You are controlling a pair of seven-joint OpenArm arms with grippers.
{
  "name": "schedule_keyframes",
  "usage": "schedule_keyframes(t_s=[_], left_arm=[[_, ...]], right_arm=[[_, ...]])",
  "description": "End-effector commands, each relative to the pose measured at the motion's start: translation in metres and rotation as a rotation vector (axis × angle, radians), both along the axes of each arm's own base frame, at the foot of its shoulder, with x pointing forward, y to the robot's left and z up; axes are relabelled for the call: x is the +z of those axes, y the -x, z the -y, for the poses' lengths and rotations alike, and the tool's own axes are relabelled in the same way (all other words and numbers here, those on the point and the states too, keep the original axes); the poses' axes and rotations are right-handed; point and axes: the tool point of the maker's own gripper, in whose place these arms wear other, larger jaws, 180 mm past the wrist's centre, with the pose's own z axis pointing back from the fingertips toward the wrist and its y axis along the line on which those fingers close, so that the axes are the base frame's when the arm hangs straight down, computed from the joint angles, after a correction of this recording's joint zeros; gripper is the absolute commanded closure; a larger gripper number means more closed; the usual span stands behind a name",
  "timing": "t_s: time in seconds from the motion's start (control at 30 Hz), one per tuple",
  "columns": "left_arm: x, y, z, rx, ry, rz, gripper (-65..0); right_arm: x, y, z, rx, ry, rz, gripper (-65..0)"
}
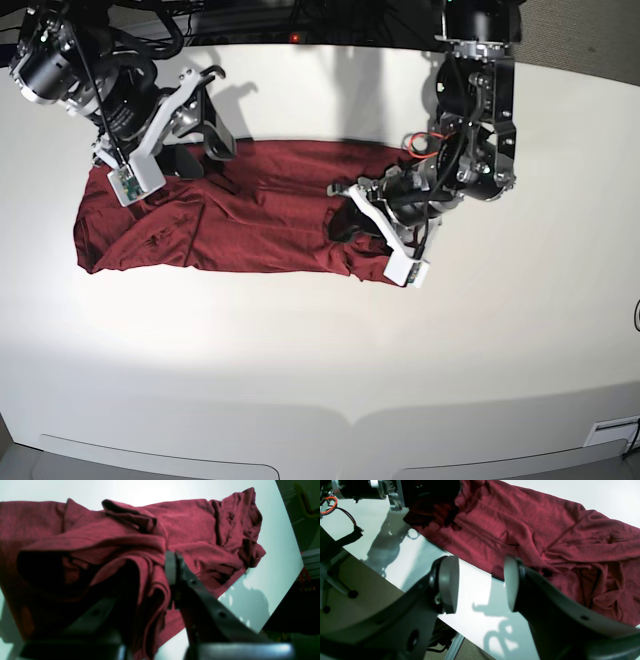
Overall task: Fold the T-shirt properly
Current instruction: 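Fold the strip's end with the left gripper toward the right gripper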
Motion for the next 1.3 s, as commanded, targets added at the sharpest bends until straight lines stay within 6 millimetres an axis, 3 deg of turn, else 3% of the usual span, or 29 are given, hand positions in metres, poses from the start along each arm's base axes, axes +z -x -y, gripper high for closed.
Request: schedule_keyframes(t_s=[0.0, 0.13, 0.23, 0.33, 0.43, 0.53, 0.63, 0.73, 0.83, 1.07, 1.27], left_arm=[[0.017, -0.01, 0.004, 0.009, 0.036, 0.054, 0.0], [0.026, -0.008, 0.01, 0.009, 0.111, 0.051, 0.0], [0.044, -0.002, 0.031, -0.031, 0.232, 0.049, -12.8], [0.059, 0.013, 0.064, -0.135, 0.3, 0.055, -17.1], [0.061, 0.03, 0.095, -0.251, 0.256, 0.084, -17.3], [0.047, 0.031, 0.103, -0.299, 0.084, 0.163, -21.1], [0.048, 0.023, 0.101, -0.275, 0.051, 0.219, -26.8], [0.047, 0.018, 0.096, -0.263, 0.027, 0.234, -27.1], [0.035, 0.01, 0.086, -0.274, -0.117, 0.27, -27.1], [0.029, -0.026, 0.053, -0.129, -0.348, 0.372, -27.1], [0.014, -0.038, 0.015, -0.026, -0.454, 0.346, -27.0]], right_arm=[[0.01, -0.003, -0.003, 0.013, -0.012, 0.04, -29.5], [0.01, -0.003, -0.003, 0.012, -0.012, 0.041, -29.5], [0.01, -0.003, -0.003, 0.012, -0.013, 0.041, -29.5], [0.01, -0.003, -0.003, 0.012, -0.013, 0.042, -29.5], [0.01, -0.003, -0.003, 0.012, -0.013, 0.041, -29.5], [0.01, -0.003, -0.003, 0.012, -0.012, 0.041, -29.5], [0.01, -0.003, -0.003, 0.012, -0.012, 0.041, -29.5], [0.01, -0.003, -0.003, 0.012, -0.013, 0.04, -29.5], [0.011, -0.003, -0.003, 0.011, -0.015, 0.044, -29.5], [0.015, -0.008, -0.003, 0.006, -0.02, 0.07, -29.5], [0.012, -0.006, -0.01, -0.011, -0.053, 0.052, -29.5]])
